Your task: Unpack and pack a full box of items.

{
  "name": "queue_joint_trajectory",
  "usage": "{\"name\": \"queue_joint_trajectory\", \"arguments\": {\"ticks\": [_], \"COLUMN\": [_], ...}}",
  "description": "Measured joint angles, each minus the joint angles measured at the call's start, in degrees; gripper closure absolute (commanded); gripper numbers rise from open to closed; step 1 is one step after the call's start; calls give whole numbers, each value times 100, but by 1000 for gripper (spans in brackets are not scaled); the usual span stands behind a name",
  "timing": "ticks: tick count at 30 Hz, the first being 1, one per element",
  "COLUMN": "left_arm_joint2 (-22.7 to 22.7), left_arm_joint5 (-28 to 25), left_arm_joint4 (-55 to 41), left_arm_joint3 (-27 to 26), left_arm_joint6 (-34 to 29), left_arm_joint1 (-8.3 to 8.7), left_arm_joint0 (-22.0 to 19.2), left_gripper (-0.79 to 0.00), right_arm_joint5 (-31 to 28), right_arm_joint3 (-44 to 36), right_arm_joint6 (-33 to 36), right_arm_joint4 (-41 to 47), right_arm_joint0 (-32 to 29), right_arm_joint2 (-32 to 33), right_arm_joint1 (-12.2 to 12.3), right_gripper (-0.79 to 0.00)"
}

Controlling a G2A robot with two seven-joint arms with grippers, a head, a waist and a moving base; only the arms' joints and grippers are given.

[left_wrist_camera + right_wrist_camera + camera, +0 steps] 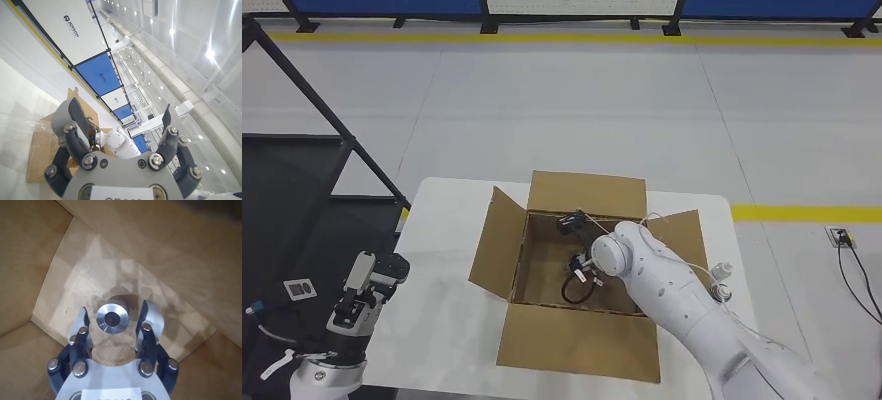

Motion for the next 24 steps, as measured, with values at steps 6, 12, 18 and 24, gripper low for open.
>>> {"name": "queue_joint_trajectory", "arguments": {"ticks": [6, 12, 18, 24], "left_arm_joint2": [0, 0, 0, 0], "left_arm_joint5": [0, 0, 0, 0], "left_arm_joint4": [0, 0, 0, 0], "left_arm_joint3": [0, 0, 0, 0], "left_arm_joint6": [0, 0, 0, 0], "left_arm_joint1": [0, 0, 0, 0], "left_arm_joint0": [0, 0, 0, 0], "left_gripper": [-785, -785, -785, -785], "right_arm_joint5": [34, 184, 199, 209], "right_arm_joint3": [4, -170, -518, -1170], "right_arm_joint6": [-170, -268, -364, -427], "right_arm_joint4": [-129, -317, -507, -774], "right_arm_joint0": [-27, -113, -269, -573], "right_arm_joint2": [5, 59, 226, 531], "right_arm_joint1": [-68, -68, 33, 249], "right_gripper": [-376, -234, 0, 0]}}
